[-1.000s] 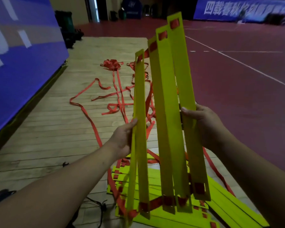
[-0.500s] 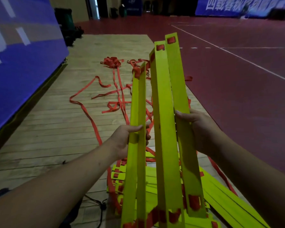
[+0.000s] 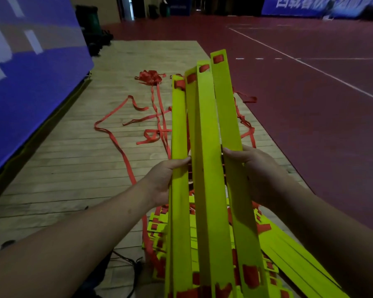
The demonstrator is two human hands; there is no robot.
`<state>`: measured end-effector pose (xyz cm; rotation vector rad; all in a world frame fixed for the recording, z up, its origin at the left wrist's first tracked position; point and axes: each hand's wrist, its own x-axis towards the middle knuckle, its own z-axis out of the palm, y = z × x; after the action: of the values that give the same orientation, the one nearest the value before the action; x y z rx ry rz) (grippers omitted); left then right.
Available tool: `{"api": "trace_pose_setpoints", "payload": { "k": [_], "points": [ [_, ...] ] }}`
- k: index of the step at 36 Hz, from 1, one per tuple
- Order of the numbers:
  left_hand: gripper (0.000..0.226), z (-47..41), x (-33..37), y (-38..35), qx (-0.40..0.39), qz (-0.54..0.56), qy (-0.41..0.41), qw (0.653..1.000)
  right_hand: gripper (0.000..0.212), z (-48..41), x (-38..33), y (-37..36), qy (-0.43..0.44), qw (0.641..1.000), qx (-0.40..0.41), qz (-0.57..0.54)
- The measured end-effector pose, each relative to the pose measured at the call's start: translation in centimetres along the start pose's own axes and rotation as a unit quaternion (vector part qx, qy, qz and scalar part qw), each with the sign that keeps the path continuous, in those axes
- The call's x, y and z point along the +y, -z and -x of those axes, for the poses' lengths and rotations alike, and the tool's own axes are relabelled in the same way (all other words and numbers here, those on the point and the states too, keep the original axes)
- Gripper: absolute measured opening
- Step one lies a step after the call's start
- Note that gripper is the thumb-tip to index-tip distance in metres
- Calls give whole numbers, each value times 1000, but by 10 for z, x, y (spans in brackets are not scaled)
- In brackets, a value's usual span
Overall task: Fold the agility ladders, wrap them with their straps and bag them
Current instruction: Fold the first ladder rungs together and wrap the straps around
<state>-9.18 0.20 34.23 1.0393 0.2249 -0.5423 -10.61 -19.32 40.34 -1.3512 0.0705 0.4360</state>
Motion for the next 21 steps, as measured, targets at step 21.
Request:
{"api": "trace_pose_setpoints", "payload": {
  "k": [21],
  "points": [
    [39, 6, 0, -10, 41, 23, -13, 999, 22, 11, 14, -12, 29, 992, -24, 124]
  ]
}}
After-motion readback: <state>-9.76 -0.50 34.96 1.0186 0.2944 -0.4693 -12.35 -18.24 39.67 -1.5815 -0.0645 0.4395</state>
